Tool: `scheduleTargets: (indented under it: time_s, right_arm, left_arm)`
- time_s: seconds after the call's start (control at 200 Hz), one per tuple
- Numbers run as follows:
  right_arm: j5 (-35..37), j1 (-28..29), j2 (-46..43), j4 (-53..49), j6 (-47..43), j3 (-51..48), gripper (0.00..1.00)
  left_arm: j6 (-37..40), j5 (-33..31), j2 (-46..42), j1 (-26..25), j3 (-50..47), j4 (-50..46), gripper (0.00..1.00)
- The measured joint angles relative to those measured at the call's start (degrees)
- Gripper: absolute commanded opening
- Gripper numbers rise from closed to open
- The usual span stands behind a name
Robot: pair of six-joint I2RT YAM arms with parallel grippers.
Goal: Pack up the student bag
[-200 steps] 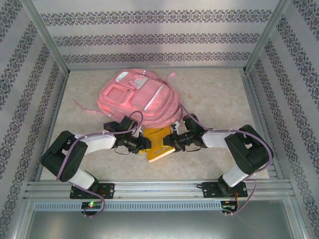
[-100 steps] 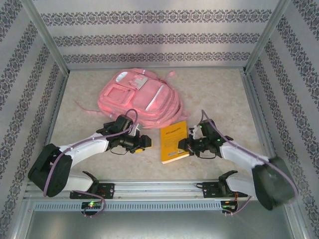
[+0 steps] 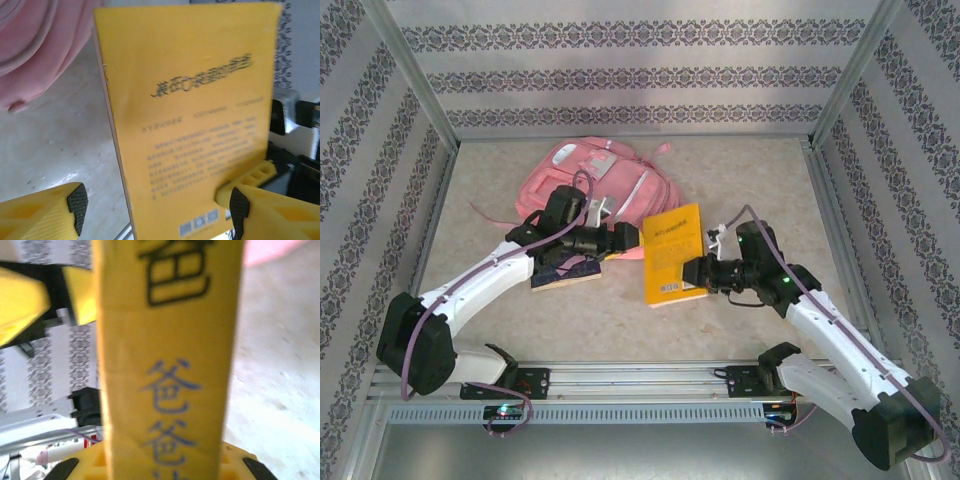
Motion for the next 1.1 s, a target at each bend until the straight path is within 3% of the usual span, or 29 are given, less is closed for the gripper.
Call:
scheduleTargets:
  time_s: [0.32,0.42,0.535,0.794,0.864,1.019,1.099]
  right_arm:
    - [-9.9,0.1,5.3,7.3,-1.0,8.5,0.00]
    - [-11.7,0.0,7.0,9.2,-0.2,10.4,0.00]
    - [-12.9,-0.2,8.2,11.0,0.4,12.3,0.00]
    - [-15.9,-1.2,9.0,18.0,4.6,12.7,0.00]
    - [-16.0,-1.7,9.3,20.1,5.9,12.7,0.00]
    - [-15.8,-3.7,9.3,22.7,7.1,11.7,0.00]
    - [-15.6,-4.1,9.3,23.6,7.3,10.9,0.00]
  left_arm:
    - [1.5,4.1,0.5,2.1,1.8,2.9,0.81]
    - [-1.3,7.6,0.5,3.6,0.5,10.4,0.86]
    - [-8.4,11.4,0.5,5.0,-3.0,23.7,0.84]
    - [-24.6,16.3,3.0,5.3,-6.3,50.5,0.69]
    - [-27.4,16.7,3.5,5.3,-6.3,55.1,0.60]
    - [-30.9,17.6,3.6,5.3,-6.3,61.5,0.29]
    - [-31.8,17.8,3.9,5.3,-6.3,62.9,0.25]
